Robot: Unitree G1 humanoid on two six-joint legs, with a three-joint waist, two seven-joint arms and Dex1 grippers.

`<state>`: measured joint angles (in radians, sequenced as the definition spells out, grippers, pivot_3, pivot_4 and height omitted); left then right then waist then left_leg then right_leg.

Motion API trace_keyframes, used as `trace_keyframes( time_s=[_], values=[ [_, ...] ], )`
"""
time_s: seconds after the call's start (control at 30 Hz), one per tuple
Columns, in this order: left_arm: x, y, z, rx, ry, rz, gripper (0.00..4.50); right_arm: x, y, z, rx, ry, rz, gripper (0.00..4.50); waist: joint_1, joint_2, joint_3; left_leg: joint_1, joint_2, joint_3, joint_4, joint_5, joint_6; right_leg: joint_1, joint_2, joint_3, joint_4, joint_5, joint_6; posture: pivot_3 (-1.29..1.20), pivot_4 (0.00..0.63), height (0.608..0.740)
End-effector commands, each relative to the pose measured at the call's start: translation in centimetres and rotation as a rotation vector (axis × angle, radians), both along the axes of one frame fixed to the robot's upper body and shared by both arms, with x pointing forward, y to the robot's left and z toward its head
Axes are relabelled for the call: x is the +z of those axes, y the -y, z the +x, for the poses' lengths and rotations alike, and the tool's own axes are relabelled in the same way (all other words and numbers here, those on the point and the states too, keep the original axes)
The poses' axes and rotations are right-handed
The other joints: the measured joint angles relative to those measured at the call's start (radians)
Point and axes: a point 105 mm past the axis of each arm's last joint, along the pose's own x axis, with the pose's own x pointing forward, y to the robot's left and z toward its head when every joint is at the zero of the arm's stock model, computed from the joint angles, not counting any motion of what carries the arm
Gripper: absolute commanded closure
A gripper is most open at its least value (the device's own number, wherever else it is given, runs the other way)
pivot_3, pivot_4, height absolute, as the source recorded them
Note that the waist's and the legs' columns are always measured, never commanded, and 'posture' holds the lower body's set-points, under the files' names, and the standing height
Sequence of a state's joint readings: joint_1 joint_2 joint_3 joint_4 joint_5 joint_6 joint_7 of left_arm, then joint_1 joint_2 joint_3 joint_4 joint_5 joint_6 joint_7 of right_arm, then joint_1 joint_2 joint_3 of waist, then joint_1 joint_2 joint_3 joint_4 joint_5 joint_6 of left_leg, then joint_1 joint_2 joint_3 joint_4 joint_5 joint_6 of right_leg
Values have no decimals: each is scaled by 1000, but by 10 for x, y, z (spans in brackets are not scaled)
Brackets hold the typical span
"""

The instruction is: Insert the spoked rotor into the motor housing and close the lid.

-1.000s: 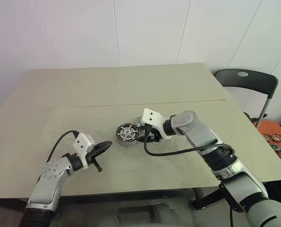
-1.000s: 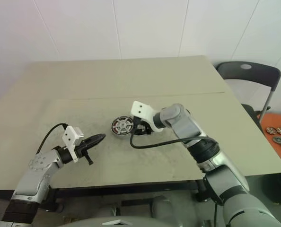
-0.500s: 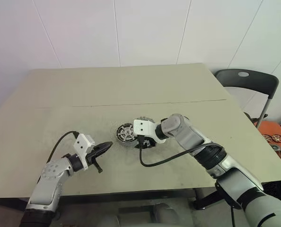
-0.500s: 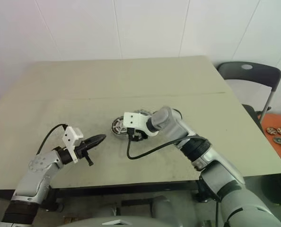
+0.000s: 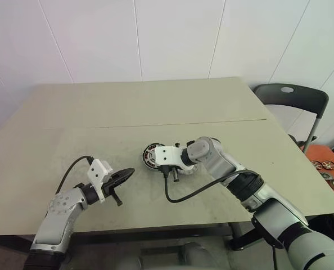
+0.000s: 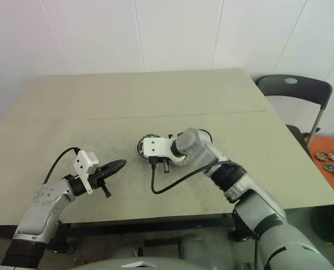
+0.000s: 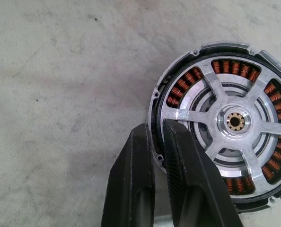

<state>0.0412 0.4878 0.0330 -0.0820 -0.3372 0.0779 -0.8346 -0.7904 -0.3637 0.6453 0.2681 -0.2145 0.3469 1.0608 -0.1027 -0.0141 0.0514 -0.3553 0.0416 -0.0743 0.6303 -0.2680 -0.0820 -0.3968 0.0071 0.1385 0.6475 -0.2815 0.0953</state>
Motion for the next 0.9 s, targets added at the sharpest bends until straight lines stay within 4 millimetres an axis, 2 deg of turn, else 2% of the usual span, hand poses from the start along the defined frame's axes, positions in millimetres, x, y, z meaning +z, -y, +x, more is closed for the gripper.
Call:
trace_keyframes(
  time_s=[0.03,0.17,0.3,0.47,0.53,0.63,0.77,0.9],
  values=[
    [12,0,3,1,56,-1,4500,2,1,-2,-5,-20,2,4441,1,0,0,0,0,0,0,0,0,0,0,0,0,0,0,0,0,740],
    [13,-1,2,-1,59,0,4500,12,2,-8,-13,-93,54,4441,4,0,0,-1,0,0,-1,0,0,-1,0,0,0,0,0,0,0,740],
    [16,4,-7,-59,29,-28,4500,21,7,-23,-14,-234,95,4441,6,0,0,-3,0,0,-2,0,0,-2,0,0,-1,0,1,0,0,740],
    [18,3,-15,-81,7,-22,4500,23,17,-37,8,-343,92,4441,6,1,1,-4,0,0,-3,-1,1,-4,0,0,-1,-1,2,0,0,740],
    [17,2,-15,-75,6,-13,4500,17,18,-41,27,-360,71,4441,5,1,1,-4,0,0,-2,-1,1,-4,0,0,-1,-1,2,0,0,740],
    [16,2,-13,-65,13,-6,4500,8,16,-41,42,-346,45,3450,3,0,1,-4,0,0,-2,-1,1,-4,0,0,-1,-1,1,0,0,740],
    [16,2,-12,-59,18,-5,4500,12,10,-27,-43,-336,146,2194,-8,0,1,-2,0,0,-2,-1,1,-3,0,0,0,-1,1,0,0,740],
    [15,5,-13,-56,19,-7,4500,38,14,-16,-198,-436,447,2194,-14,0,1,-2,0,0,0,-1,1,-2,0,0,1,-1,1,0,0,740]
  ],
)
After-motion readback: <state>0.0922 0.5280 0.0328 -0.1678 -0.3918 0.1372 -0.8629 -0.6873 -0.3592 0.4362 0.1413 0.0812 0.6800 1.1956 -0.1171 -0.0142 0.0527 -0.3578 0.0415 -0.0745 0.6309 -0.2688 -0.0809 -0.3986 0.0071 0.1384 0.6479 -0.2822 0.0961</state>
